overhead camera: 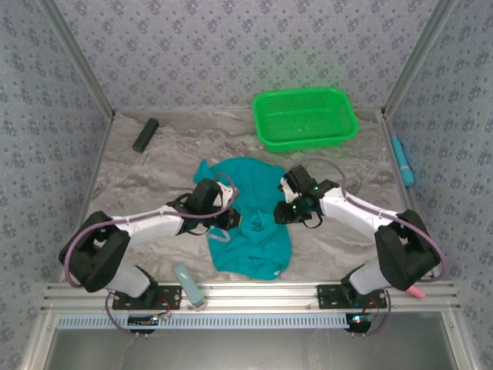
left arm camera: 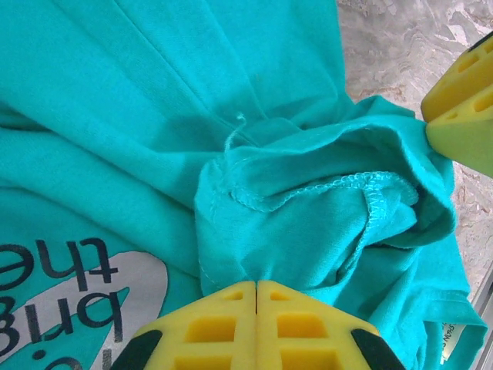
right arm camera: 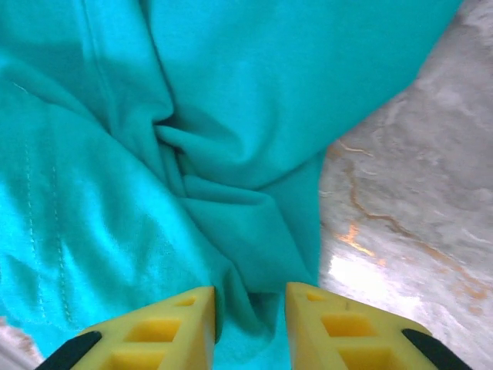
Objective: Fold the inside-out t-shirt
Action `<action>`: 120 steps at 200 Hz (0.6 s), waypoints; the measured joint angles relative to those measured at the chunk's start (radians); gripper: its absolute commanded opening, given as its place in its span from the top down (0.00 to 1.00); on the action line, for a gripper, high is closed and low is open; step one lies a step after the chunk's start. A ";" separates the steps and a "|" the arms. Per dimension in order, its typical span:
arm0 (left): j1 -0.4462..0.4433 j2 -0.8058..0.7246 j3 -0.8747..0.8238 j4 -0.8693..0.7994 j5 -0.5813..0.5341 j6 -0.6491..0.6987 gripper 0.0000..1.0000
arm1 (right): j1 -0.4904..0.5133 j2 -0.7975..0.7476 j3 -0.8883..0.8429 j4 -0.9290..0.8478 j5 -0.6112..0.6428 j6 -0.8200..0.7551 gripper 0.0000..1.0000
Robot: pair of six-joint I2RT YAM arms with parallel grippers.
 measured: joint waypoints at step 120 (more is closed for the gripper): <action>0.000 -0.025 0.000 0.028 0.020 -0.053 0.96 | 0.399 0.048 0.107 -0.051 0.398 0.359 0.68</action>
